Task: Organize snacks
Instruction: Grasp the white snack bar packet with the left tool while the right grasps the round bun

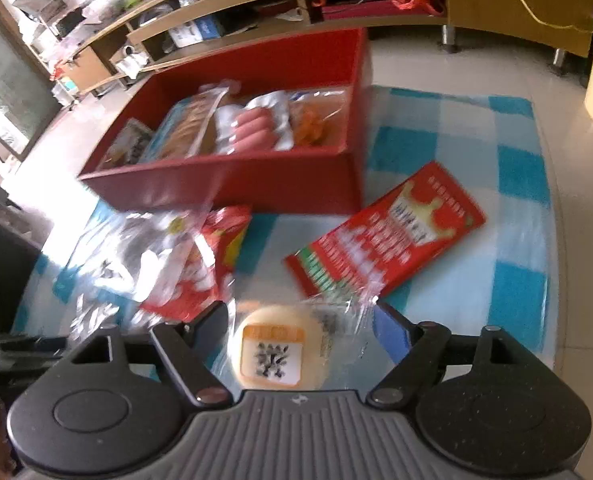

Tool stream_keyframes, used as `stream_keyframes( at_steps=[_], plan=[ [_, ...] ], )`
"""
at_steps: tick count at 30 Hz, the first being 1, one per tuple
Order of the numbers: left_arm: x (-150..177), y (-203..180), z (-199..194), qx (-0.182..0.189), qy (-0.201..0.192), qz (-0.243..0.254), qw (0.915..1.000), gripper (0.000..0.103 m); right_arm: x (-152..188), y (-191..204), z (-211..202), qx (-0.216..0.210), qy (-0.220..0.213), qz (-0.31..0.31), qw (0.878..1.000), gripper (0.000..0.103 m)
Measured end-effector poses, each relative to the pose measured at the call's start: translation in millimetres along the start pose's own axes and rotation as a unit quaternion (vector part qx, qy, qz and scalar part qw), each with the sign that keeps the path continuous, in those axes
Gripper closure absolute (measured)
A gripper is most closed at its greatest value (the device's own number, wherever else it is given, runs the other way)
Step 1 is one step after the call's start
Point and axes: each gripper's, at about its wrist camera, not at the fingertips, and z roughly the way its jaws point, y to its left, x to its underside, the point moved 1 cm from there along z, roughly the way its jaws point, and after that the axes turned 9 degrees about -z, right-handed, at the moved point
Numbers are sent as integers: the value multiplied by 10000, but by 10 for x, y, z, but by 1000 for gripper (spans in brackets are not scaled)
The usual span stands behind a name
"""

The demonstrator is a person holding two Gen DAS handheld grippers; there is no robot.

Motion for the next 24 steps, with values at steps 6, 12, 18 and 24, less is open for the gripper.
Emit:
stream_keyframes(
  at_steps=[6, 12, 18, 24],
  plan=[
    [-6, 66, 3, 91, 72, -58, 9999, 45, 491, 343, -74, -888, 568, -92, 9944, 22],
    [17, 121, -29, 107, 40, -63, 9999, 40, 541, 610, -293, 110, 126, -1276, 9917, 21],
    [39, 103, -3, 7, 7, -61, 10000, 24, 284, 715, 24, 6, 290, -1859, 9821, 21],
    [85, 76, 73, -169, 12, 56, 9998, 14, 302, 907, 257, -40, 387, -2267, 9732, 18]
  ],
)
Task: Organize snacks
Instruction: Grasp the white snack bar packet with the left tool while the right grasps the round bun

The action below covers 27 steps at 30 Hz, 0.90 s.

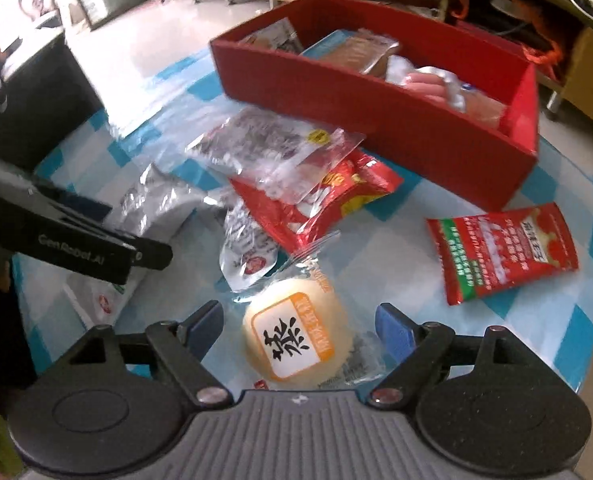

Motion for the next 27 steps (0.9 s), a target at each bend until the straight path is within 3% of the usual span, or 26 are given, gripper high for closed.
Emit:
stream_keyframes(
  at_steps=[3, 6, 11, 17, 19, 20, 22, 25, 27],
  plan=[
    [41, -34, 28, -166, -48, 132, 9998, 9, 14, 67, 118, 37, 131, -195, 9997, 16],
    [90, -81, 32, -298, -120, 301, 9990, 8, 27, 124, 234, 161, 224, -330, 9991, 0],
    [101, -35, 52, -292, -109, 286, 9991, 0, 21, 123, 269, 192, 229, -172, 9994, 0],
    [165, -4, 42, -293, -225, 227, 9991, 0, 37, 113, 252, 187, 159, -296, 9993, 0],
    [167, 15, 41, -297, -175, 113, 9993, 0, 57, 69, 202, 197, 148, -196, 9995, 12],
    [169, 20, 37, -302, -177, 90, 9993, 1, 70, 48, 155, 240, 118, -112, 9996, 25],
    [183, 1, 13, -318, -211, 121, 9992, 5, 88, 28, 89, 288, 60, -88, 9995, 40],
    [198, -67, -54, -260, -256, 246, 9990, 20, 126, 36, 48, 308, 23, -100, 9995, 43],
    [211, -103, -98, -228, -293, 304, 9988, 38, 146, 56, 27, 345, 45, -149, 9993, 44]
  ],
)
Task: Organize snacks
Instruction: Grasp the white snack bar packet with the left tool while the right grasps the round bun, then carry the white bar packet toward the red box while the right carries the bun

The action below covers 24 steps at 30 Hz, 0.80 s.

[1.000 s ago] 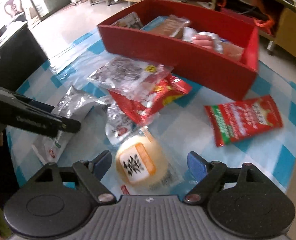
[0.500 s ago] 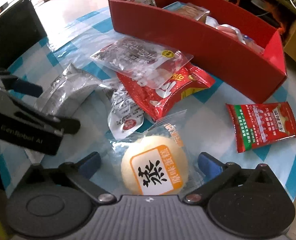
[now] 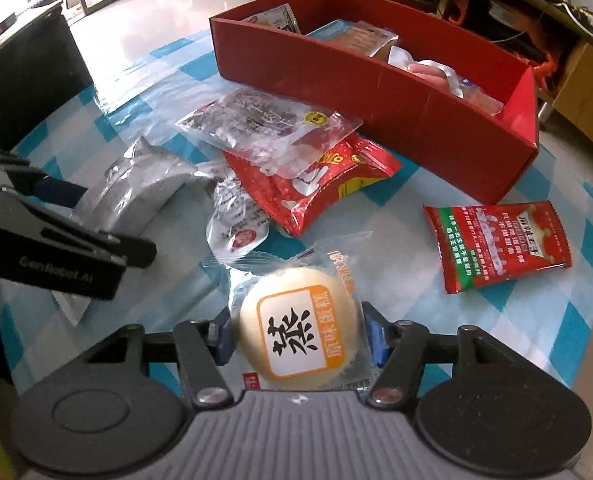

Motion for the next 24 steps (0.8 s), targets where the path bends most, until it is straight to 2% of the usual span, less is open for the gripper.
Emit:
stream_keyframes(
  at_steps=[8, 15, 24],
  plan=[
    [-78, -14, -38, 231, 83, -222, 9995, 49, 9, -152, -173, -4, -218, 332, 9992, 44],
    [-128, -56, -110, 391, 2, -273, 9989, 50, -61, -272, -281, 11, -455, 583, 9973, 44],
    [-193, -106, -289, 552, -296, -252, 9977, 50, -109, -346, -334, 49, -601, 729, 9955, 44]
  ],
)
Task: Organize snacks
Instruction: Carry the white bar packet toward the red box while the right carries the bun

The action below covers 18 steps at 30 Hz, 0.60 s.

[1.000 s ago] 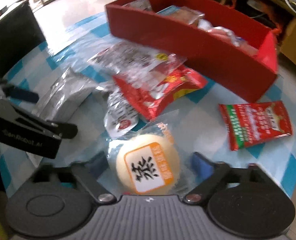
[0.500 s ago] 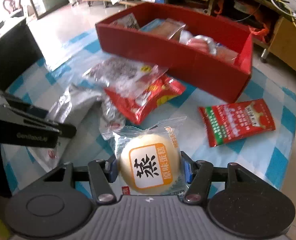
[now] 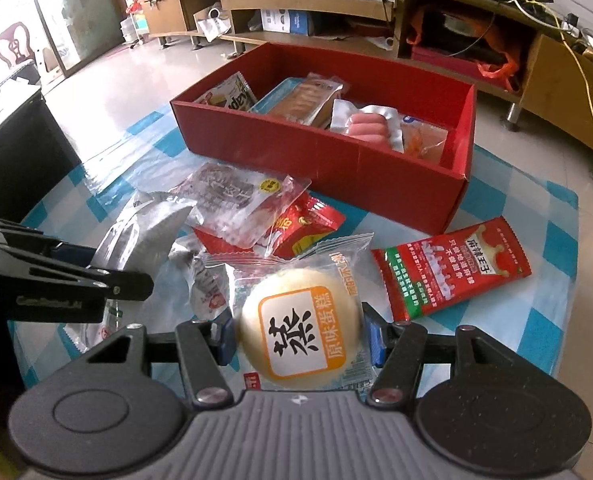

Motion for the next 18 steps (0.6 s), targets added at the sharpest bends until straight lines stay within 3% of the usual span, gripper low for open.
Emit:
stream_keyframes(
  at_steps=[18],
  plan=[
    [-115, -136, -133, -16, -395, 101, 9992, 50, -84, -77, -72, 80, -209, 160, 9996, 44]
  ],
)
